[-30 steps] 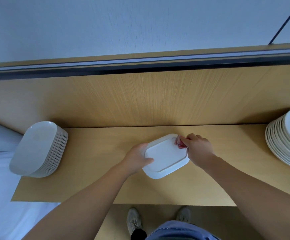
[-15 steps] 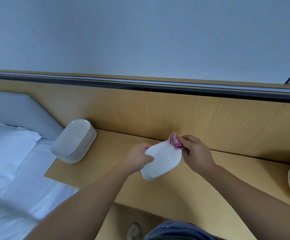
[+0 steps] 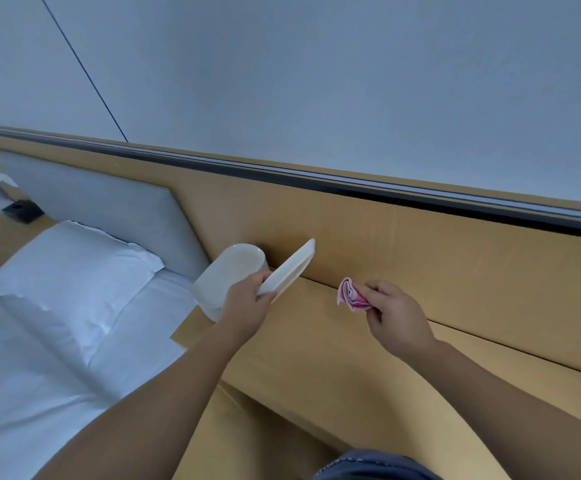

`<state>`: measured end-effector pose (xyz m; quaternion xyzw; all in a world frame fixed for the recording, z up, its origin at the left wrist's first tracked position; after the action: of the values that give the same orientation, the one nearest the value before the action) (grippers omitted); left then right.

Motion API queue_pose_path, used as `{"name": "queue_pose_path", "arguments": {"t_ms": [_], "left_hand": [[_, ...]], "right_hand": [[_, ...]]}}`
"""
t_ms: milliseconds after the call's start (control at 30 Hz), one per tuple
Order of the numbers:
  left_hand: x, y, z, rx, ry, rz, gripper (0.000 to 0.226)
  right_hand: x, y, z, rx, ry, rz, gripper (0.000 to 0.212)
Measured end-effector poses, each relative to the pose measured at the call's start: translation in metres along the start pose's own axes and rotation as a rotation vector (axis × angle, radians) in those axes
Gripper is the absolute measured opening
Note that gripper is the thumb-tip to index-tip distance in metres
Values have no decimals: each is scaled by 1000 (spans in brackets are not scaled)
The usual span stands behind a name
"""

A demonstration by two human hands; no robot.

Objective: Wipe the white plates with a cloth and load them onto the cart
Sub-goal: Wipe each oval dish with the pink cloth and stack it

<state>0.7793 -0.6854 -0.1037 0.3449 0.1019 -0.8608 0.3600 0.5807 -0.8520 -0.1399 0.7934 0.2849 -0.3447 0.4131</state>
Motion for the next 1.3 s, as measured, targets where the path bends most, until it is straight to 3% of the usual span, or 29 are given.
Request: {"name": "queue_pose_path", "arguments": {"t_ms": [333,467,733,900,1033,1167,1300], "left_hand": [[-36,30,-84,105,255,-115,35],[-33,37,-111,46,346,-178,45],[-29,42,-153,27,266,-333,42],[-28,53,-158,11,287,-404,41],[-26,65,-163,-33,336,-409,16],[-13,66,-142,59,314,-292,35],[38,62,-86,217,280,-369,38]], "right_hand": [[57,34,-55,13,-125,-4,59],[69,34,-66,47,-161,-16,59],[82,26,-78,102,-207,-11,60],[83,22,-82,113,-215,-8,61],[76,17,-81,142,-224,-4,62],[59,2,-69,195,-222,3,60],[26,-29,-47,342,-235,45,61]]}}
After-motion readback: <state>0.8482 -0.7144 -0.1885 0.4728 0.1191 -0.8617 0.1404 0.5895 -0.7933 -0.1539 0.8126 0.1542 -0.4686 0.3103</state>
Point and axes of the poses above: each hand's wrist, its own y-axis towards the middle knuckle, its own x-axis out of the palm, z = x × y, the point moved 5 cm from there along y, towards the middle knuckle, and after that the axes turned 6 degrees about -y, right-handed, at the moved point
